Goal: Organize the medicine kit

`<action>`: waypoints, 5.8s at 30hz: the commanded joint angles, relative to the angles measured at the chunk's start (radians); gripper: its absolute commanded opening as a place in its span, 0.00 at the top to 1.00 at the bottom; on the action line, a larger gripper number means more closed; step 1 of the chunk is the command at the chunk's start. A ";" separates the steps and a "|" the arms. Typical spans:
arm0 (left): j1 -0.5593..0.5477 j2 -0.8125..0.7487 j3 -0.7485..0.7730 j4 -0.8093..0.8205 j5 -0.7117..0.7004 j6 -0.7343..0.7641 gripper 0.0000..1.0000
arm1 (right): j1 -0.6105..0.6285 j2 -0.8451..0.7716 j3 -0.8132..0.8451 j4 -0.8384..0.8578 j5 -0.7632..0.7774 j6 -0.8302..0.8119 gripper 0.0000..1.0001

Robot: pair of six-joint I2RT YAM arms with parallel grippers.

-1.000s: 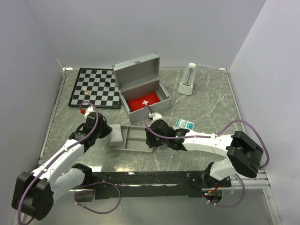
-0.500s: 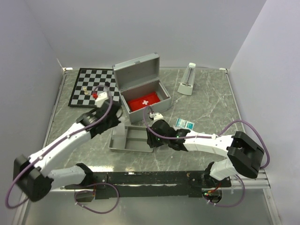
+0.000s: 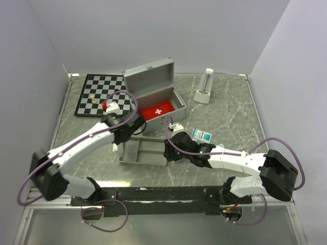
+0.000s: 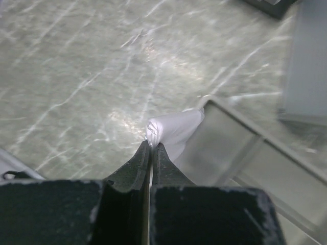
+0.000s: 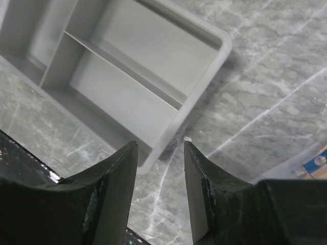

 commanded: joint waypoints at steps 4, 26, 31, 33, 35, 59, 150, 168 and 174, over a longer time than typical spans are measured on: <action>-0.108 0.333 0.105 -0.187 -0.116 -0.211 0.99 | -0.019 -0.056 -0.031 0.022 0.019 -0.010 0.51; -0.182 0.184 0.053 0.190 0.062 0.025 0.25 | -0.048 -0.076 -0.069 0.028 -0.003 0.005 0.50; -0.173 -0.038 -0.048 0.251 0.065 -0.003 0.33 | -0.048 -0.076 -0.072 0.030 -0.007 0.008 0.50; -0.154 -0.131 -0.140 0.331 0.099 0.017 0.43 | -0.048 -0.076 -0.074 0.030 -0.009 0.007 0.50; -0.121 -0.237 -0.241 0.456 0.189 0.063 0.51 | -0.048 -0.071 -0.072 0.030 -0.012 0.008 0.50; 0.082 -0.084 -0.487 0.773 0.504 0.207 0.99 | -0.062 -0.015 -0.055 0.005 -0.027 0.008 0.52; 0.099 -0.752 -0.772 0.927 0.418 0.108 0.73 | -0.091 0.254 0.446 -0.167 -0.142 -0.575 0.37; 0.097 -0.680 -0.783 0.971 0.458 0.083 0.75 | -0.075 0.135 0.202 -0.114 -0.067 -0.277 1.00; 0.097 -0.699 -0.786 0.951 0.465 0.071 0.75 | -0.077 0.260 0.274 -0.090 -0.012 -0.260 1.00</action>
